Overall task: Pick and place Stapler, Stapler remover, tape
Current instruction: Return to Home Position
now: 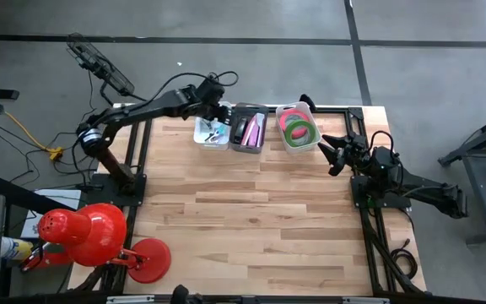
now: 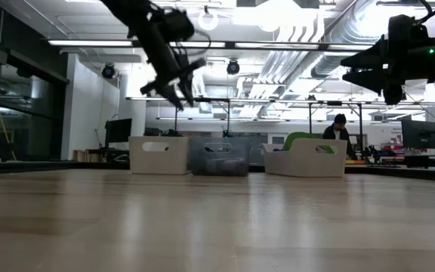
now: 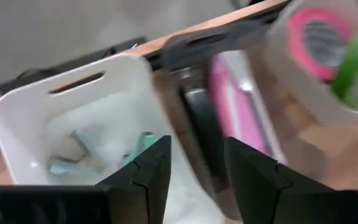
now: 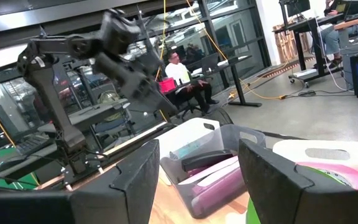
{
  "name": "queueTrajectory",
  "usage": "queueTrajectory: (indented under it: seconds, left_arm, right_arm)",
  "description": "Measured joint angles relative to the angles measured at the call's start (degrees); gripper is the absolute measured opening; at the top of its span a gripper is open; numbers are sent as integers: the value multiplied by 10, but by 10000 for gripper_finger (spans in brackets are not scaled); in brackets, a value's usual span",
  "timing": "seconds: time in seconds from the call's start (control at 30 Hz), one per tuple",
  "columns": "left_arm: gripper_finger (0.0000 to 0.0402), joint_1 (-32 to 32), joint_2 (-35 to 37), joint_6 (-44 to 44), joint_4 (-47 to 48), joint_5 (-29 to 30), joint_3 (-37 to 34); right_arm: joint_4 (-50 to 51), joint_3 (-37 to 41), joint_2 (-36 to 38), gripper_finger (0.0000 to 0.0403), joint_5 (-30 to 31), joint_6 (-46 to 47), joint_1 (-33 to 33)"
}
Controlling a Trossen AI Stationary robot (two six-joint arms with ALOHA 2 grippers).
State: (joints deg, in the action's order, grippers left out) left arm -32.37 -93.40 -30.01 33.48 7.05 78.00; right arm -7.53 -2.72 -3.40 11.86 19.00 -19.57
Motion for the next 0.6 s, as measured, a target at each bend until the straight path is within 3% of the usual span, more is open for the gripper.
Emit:
queueTrajectory:
  seconds: [0.47,0.6]
  left_arm:
    - [147,146,91,116,-84,11,-3]
    - [147,168,124,124,-147,-19,-53]
  right_arm:
    - [0,0,0,208,0,0,0]
    - [0,0,0,208,0,0,0]
